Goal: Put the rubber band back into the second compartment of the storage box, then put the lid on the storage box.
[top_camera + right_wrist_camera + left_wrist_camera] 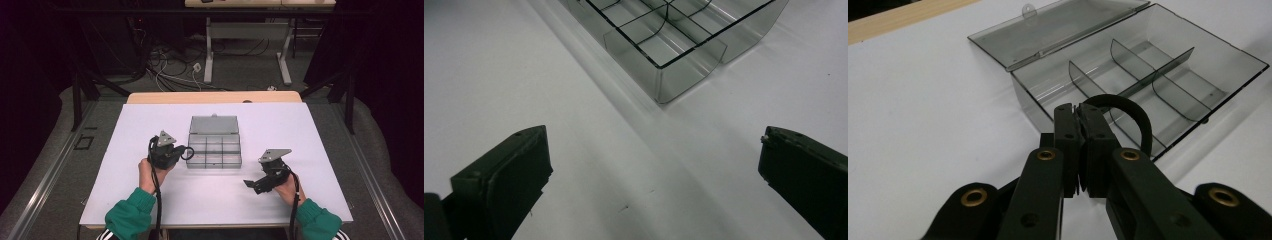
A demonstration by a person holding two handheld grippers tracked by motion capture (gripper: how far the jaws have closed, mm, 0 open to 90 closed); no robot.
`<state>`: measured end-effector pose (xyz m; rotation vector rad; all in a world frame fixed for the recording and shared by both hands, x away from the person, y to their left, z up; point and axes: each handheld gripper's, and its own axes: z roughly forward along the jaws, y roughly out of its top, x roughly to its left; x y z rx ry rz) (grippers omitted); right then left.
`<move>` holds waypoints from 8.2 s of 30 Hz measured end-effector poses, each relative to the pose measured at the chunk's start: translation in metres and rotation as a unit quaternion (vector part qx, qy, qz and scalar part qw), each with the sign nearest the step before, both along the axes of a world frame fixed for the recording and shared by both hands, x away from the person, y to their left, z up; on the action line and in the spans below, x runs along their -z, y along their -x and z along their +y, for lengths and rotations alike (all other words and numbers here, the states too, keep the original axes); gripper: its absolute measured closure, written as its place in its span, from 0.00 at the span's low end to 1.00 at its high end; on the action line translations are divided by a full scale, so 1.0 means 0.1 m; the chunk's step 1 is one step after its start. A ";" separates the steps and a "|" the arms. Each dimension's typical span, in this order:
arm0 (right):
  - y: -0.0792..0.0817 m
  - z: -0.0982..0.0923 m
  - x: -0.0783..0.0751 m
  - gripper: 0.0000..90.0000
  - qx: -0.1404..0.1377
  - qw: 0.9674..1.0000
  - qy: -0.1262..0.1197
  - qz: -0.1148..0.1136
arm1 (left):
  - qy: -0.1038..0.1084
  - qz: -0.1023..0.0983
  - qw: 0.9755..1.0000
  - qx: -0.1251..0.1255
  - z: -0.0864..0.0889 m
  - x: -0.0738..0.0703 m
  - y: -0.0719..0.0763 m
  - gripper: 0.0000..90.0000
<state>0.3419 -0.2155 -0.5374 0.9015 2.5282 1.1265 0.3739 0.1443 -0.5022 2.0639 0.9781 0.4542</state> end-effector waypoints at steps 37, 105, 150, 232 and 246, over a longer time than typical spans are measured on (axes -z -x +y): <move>-0.02 -0.01 0.01 0.00 0.002 1.000 -0.003 -0.005 | -0.008 0.001 1.000 0.018 -0.48 0.09 -0.39 0.97; 0.00 -0.02 0.01 0.02 0.002 1.000 0.002 0.001 | -0.093 0.081 0.992 0.030 -0.80 0.20 -0.63 0.17; -0.19 -0.06 -0.05 0.04 0.022 1.000 0.000 -0.002 | -0.104 0.132 0.984 0.052 -0.80 0.35 -0.62 0.60; -1.70 0.35 0.18 1.00 0.154 0.987 -0.023 0.025 | -0.102 0.121 0.985 0.064 -0.81 0.35 -0.61 0.64; -1.67 0.35 0.07 1.00 0.151 0.987 -0.043 -0.029 | -0.104 0.121 0.985 0.065 -0.82 0.35 -0.61 0.64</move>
